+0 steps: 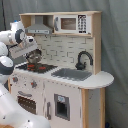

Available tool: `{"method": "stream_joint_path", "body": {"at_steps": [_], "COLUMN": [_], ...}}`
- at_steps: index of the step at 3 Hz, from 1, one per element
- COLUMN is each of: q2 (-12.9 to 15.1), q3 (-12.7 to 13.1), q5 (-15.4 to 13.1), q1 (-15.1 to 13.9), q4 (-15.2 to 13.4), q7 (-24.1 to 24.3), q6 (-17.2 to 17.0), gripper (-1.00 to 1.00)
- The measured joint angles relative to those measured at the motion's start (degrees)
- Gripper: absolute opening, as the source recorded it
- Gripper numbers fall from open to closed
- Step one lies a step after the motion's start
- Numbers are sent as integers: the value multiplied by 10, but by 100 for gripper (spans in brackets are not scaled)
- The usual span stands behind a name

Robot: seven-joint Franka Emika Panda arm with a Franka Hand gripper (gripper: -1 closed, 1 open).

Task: Play with the kitchen

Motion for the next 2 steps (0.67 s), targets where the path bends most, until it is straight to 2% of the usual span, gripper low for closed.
{"method": "stream_joint_path", "body": {"at_steps": [2], "q2": [0], "q3": [73], "q5": [0], "q1": [-66], "q4": [80], "q7": [-2], "q6": [-1], "gripper": [-100]}}
